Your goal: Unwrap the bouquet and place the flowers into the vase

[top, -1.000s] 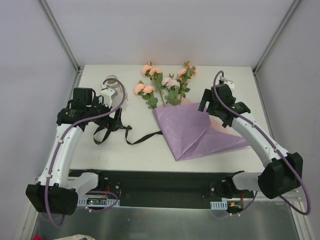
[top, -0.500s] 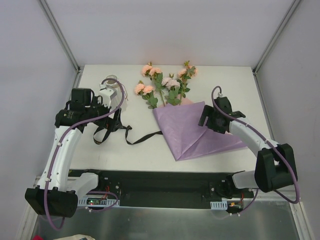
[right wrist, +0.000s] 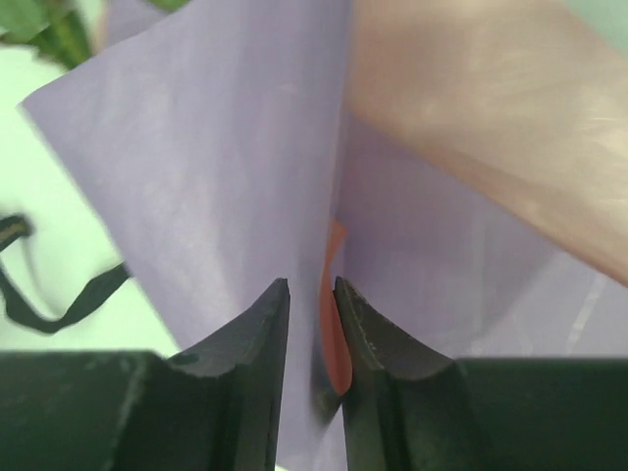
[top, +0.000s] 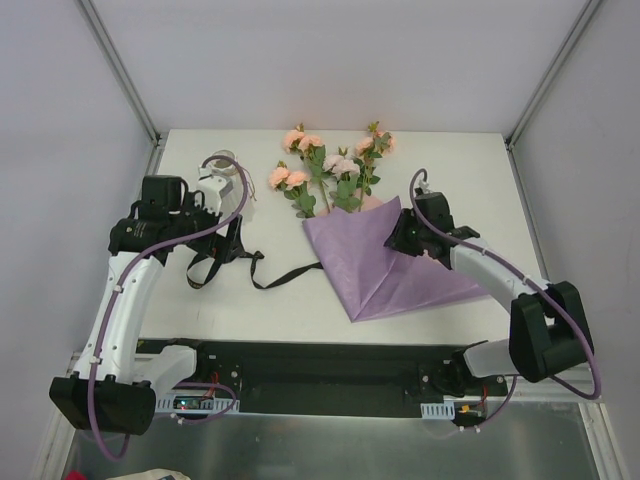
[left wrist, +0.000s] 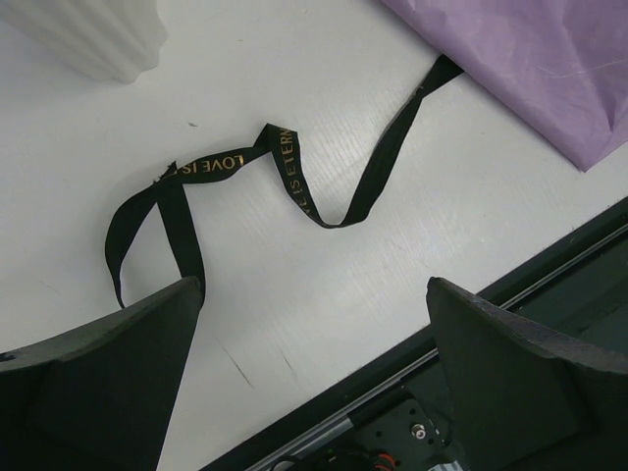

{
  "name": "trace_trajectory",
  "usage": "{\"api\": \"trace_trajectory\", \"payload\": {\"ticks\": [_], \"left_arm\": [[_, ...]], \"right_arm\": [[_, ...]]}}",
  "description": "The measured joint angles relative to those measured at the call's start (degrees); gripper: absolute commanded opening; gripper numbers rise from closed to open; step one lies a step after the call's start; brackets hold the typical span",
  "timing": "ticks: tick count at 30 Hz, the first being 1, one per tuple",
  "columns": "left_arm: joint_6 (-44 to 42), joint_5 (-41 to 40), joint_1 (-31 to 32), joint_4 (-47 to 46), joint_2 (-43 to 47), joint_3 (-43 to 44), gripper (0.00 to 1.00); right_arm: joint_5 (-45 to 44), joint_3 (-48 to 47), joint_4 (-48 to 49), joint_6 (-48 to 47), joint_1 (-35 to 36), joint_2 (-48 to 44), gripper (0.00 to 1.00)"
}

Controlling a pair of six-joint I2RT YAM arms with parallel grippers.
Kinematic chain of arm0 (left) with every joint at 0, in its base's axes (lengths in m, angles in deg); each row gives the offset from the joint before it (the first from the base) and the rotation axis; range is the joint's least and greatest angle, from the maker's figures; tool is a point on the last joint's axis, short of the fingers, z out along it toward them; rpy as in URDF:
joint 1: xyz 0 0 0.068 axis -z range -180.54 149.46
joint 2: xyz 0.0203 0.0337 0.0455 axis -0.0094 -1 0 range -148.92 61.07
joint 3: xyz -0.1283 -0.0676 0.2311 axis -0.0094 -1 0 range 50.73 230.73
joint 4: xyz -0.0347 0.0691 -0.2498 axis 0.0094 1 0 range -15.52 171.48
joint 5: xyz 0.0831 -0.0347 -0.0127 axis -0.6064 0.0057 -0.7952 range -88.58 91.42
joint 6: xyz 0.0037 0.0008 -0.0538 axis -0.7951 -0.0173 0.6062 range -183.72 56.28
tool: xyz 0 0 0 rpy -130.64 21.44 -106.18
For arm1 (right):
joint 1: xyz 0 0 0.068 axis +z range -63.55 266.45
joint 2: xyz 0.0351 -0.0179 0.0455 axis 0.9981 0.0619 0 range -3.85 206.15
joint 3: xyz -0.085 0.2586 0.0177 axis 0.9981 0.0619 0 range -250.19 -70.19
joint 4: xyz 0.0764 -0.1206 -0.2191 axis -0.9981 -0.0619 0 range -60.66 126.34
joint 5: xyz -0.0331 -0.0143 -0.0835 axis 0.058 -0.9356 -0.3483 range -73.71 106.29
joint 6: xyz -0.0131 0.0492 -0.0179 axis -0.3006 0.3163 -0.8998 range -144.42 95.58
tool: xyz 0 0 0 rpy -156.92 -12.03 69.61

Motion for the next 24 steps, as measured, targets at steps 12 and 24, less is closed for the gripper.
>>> {"api": "trace_trajectory", "payload": {"ticks": [12,24], "left_arm": [[1.4,-0.3,0.0,0.4,0.7,0.9,0.99],[4.4,-13.4,0.0,0.7,7.2,3.1,0.99]], "right_arm": [[-0.9,-8.0,3.9,-8.4,22.2,-2.4,0.36],[2.4,-22.2,5.2,-12.9,37.8,15.0,0.71]]}}
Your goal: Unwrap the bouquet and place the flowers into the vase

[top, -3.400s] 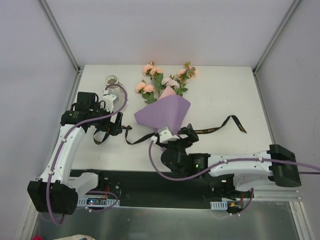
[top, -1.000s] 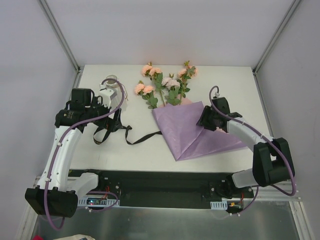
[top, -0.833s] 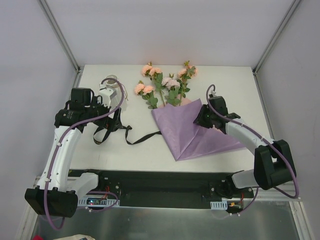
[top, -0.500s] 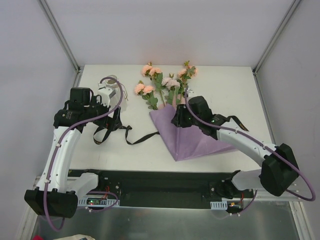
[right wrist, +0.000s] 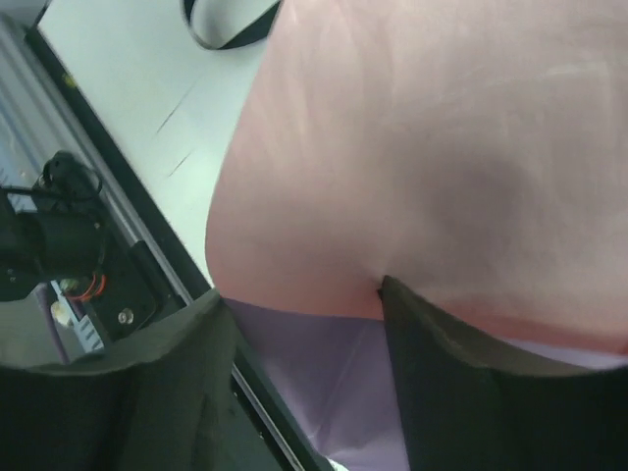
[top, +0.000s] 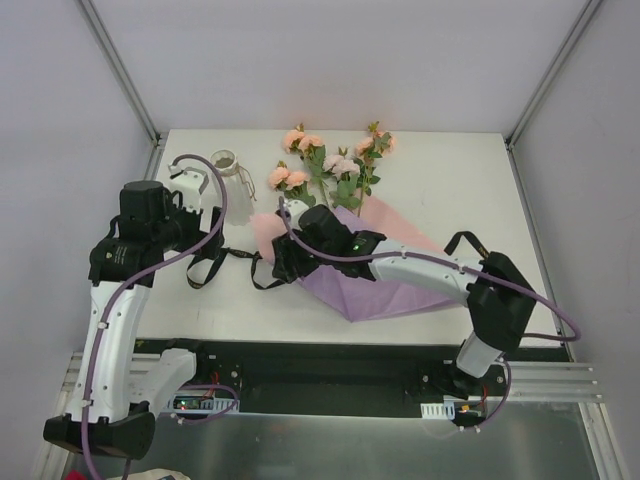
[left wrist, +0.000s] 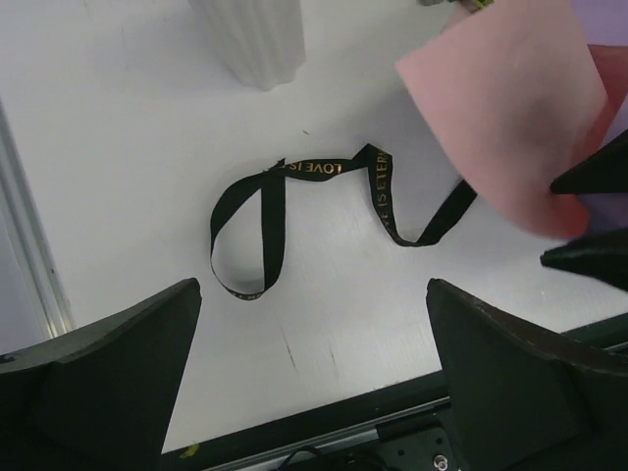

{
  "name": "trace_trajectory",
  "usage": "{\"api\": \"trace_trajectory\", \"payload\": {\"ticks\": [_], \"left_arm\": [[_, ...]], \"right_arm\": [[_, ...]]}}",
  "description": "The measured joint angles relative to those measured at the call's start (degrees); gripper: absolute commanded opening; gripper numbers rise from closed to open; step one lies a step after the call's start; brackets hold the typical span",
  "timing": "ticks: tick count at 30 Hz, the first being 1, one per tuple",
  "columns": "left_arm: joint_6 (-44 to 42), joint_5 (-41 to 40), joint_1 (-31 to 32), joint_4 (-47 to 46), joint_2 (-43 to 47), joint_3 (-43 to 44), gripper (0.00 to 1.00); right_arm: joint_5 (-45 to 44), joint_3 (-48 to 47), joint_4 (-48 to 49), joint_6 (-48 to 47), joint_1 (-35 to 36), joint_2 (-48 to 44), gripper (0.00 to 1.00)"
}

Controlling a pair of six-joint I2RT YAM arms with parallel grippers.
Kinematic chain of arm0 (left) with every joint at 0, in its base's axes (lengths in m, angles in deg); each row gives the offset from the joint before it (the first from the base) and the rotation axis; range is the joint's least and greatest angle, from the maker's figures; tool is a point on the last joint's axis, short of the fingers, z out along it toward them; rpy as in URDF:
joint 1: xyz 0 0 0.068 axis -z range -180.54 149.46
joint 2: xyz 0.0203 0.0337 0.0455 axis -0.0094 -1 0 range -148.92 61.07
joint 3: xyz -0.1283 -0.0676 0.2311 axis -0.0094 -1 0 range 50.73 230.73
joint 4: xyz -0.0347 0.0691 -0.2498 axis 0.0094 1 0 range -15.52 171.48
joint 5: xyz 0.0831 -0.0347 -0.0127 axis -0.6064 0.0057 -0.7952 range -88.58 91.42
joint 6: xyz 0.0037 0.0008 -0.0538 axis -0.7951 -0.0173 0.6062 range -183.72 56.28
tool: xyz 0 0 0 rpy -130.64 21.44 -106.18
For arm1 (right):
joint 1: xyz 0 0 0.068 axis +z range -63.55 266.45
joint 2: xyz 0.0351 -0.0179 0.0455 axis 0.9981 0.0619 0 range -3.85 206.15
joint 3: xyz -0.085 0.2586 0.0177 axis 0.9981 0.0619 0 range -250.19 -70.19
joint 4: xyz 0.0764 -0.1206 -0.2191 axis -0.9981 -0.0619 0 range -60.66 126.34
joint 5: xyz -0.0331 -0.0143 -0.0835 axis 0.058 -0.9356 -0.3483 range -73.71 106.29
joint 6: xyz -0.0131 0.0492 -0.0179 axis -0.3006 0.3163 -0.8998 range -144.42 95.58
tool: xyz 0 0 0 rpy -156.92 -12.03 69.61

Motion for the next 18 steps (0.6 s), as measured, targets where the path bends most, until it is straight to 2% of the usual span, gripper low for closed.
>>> {"api": "trace_trajectory", "payload": {"ticks": [2,6,13,18], "left_arm": [[0.0,-1.6,0.0,0.0,0.9,0.2,0.99],[0.0,-3.5,0.0,0.0,0.9,0.2,0.99],[0.0,-3.9,0.0,0.2,-2.9,0.9,0.99],[-0.2,-1.8,0.0,0.9,-4.4,5.0,0.99]], "right_arm": [[1.3,-2.0,-0.5,-0.3,1.5,1.6,0.84],[4.6,-5.9,-1.7,-1.6,3.6,3.9,0.92],[8.7,-10.7,-6.0,-3.7,2.5,3.6,0.95],[10.6,-9.4,-7.4,-4.2,-4.5,-1.9,0.95]]}}
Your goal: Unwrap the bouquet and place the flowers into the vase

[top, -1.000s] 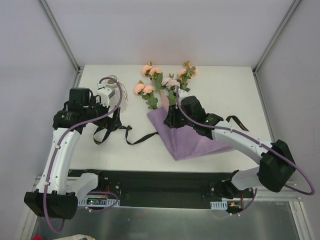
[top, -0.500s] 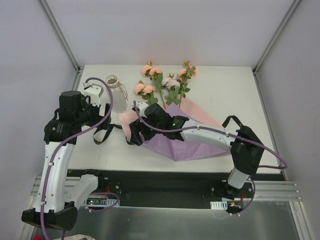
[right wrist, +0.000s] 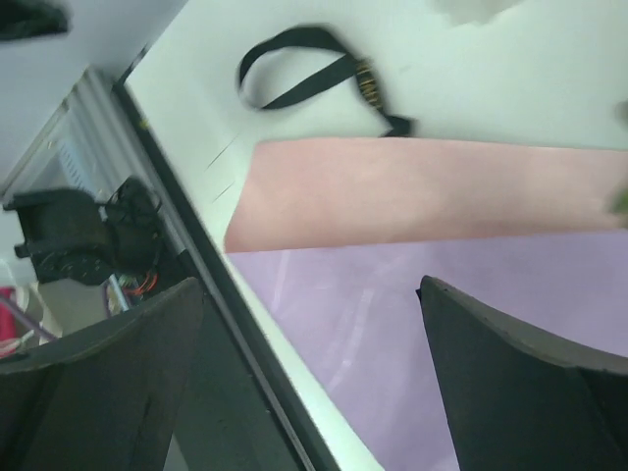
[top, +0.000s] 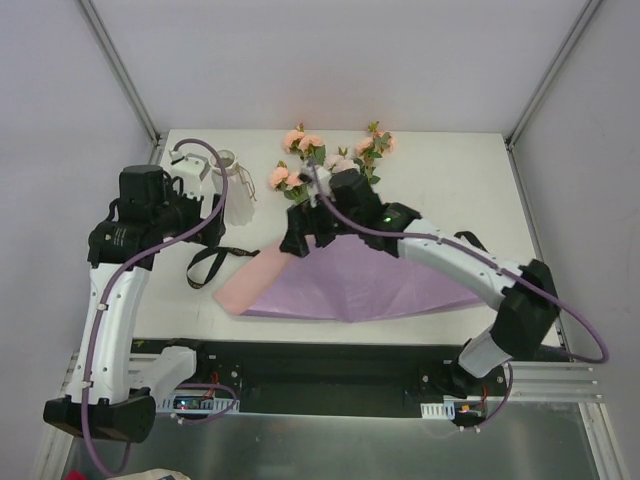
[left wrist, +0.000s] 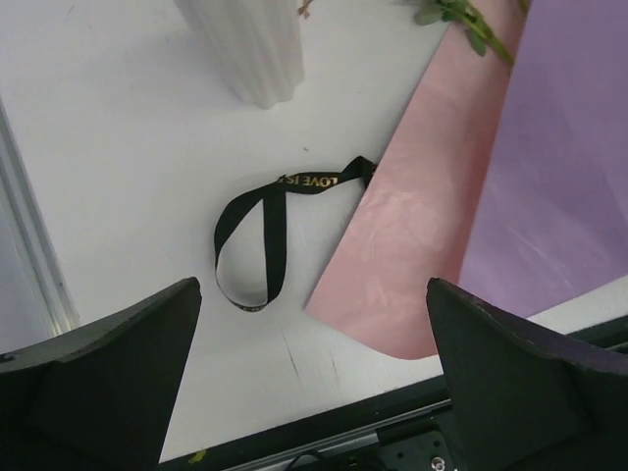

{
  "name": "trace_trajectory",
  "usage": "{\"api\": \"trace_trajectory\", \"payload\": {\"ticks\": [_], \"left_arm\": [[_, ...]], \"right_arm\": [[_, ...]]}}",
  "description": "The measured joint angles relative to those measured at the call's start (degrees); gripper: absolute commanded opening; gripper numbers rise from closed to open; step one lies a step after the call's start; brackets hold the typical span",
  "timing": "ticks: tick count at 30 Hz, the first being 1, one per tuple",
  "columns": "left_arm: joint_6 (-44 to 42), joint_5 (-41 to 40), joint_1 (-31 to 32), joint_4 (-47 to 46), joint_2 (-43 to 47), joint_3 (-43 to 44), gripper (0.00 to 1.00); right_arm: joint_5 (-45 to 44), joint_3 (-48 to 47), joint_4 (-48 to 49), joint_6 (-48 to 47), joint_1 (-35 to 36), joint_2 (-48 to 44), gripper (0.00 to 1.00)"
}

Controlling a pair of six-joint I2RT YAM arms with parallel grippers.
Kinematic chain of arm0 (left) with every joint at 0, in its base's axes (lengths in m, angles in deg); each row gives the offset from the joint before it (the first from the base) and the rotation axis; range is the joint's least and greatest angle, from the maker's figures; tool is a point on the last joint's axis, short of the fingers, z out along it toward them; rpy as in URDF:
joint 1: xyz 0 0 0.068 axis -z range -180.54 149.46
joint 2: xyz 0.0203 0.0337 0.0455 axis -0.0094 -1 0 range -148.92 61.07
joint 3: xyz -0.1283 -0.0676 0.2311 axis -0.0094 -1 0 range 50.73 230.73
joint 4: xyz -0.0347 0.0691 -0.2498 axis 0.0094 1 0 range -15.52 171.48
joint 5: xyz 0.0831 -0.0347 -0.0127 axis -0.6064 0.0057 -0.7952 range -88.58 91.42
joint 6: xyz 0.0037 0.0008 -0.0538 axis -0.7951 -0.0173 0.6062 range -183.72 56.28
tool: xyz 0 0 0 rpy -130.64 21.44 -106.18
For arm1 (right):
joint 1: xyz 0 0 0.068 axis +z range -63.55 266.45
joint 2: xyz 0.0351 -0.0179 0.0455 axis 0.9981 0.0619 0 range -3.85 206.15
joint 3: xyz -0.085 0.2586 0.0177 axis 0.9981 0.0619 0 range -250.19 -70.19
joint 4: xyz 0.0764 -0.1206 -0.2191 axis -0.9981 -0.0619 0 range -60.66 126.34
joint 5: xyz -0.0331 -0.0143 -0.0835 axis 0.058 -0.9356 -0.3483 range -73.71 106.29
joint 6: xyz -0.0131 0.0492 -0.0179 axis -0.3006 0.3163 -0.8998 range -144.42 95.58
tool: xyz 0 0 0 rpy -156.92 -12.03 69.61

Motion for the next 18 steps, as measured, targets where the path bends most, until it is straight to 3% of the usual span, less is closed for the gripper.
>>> {"api": "trace_trajectory", "payload": {"ticks": [6,10,13,18], "left_arm": [[0.0,10.7,1.3,0.2,-4.6,2.6,0.99],[-0.7,14.2,10.2,-2.4,-14.4,2.4,0.99],[-1.4,16.8,14.8,-5.2,-23.7,1.7,0.99],[-3.0,19.8,16.7,-9.3,-37.8,1.7,0.97]], "right_arm": [[0.7,4.9,-0.6,0.3,-18.4,-12.1,0.86],[0.1,7.2,-1.4,0.7,-28.8,-16.2,0.83],[-0.4,9.4,-2.3,1.3,-31.7,-17.9,0.8],[-0.5,12.3,-2.8,3.0,-33.3,-19.1,0.77]]}}
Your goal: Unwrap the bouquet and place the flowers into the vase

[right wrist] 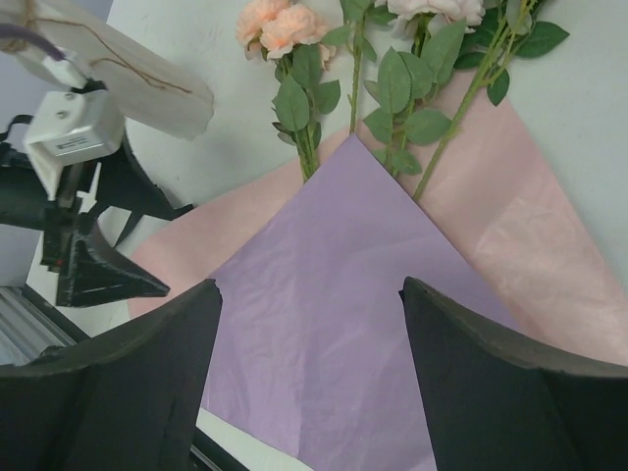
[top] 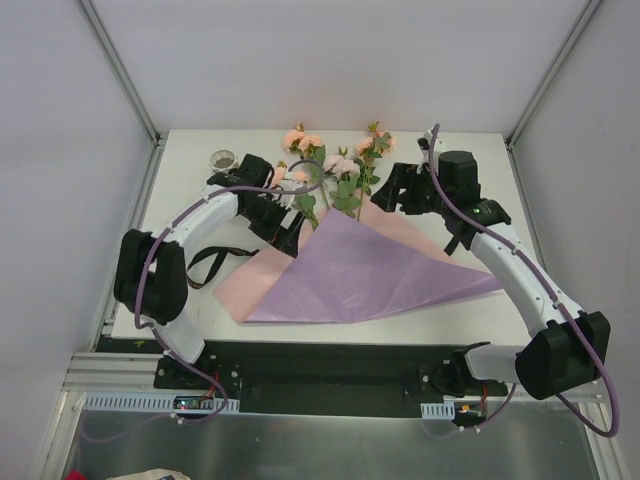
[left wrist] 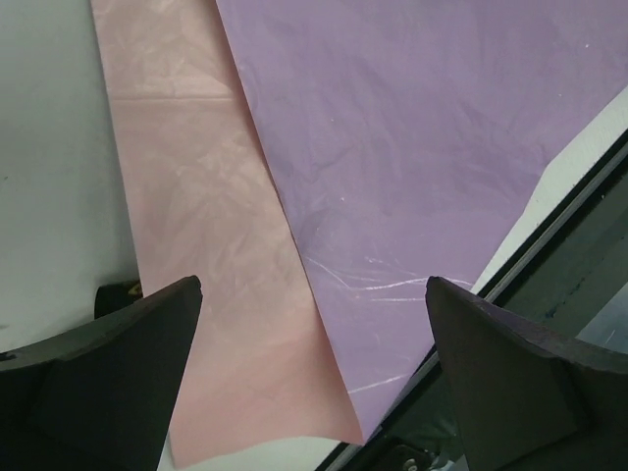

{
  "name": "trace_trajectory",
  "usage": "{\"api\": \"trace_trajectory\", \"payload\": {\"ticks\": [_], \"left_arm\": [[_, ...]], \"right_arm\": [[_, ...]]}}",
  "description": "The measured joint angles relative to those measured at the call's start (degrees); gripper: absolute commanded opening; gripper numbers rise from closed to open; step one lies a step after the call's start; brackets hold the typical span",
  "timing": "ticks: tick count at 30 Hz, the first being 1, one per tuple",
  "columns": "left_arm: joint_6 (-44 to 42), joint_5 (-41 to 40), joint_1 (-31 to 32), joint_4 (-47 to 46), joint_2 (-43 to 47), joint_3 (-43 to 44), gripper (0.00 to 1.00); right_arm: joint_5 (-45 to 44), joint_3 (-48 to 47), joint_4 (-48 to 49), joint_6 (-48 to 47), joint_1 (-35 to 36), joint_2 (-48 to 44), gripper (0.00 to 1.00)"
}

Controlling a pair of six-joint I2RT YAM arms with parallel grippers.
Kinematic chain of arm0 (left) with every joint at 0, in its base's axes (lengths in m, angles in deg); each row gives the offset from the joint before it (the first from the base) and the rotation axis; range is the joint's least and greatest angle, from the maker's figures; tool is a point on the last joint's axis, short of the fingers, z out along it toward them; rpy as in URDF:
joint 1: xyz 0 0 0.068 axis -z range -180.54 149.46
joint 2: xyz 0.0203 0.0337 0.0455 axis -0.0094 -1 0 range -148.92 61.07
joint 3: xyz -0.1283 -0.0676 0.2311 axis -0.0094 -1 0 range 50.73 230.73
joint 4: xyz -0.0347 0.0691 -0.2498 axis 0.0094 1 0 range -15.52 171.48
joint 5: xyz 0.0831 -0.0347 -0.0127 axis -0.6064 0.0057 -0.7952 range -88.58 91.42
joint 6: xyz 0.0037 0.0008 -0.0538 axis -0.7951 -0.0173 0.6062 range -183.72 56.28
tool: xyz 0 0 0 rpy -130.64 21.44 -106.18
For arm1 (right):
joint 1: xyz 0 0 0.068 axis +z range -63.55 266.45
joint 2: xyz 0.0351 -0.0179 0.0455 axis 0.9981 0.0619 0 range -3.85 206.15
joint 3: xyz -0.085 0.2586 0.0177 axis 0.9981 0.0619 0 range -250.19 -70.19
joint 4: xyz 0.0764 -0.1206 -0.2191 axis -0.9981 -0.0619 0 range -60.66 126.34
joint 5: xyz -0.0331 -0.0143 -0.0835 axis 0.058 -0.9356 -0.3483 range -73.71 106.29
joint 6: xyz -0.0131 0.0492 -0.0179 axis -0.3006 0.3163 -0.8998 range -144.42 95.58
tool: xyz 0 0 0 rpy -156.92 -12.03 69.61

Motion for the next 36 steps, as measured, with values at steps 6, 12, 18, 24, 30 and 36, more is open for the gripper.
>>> {"api": "trace_trajectory", "payload": {"ticks": [6,12,18,24,30,36], "left_arm": [[-1.2,3.5,0.7,-2.6,-10.6,3.1,0.86],[-1.6,6.1,1.9,-4.6,-19.5,10.2,0.83],[-1.7,6.9,1.9,-5.6,-25.2,13.7,0.79],[-2.2,7.6,2.1,-6.0,-27.2,15.4,0.52],[-3.1,8.0,4.3,-6.2,-28.4,15.8,0.45],[-3.1,7.9,5.8,-6.2,-28.5,16.3,0.1]], "right_arm": [[0.9,1.9,0.1,1.8,-2.0,-0.5,0.77],[2.0,1.9,0.1,2.4,-3.0,-0.6,0.77],[3.6,1.9,0.9,3.2,-3.1,-0.5,0.76],[4.9,1.9,2.5,4.3,-3.3,-0.2,0.74],[6.0,1.9,2.9,5.5,-3.6,-0.2,0.73],[6.3,1.9,3.7,6.3,-3.8,-0.2,0.72]]}}
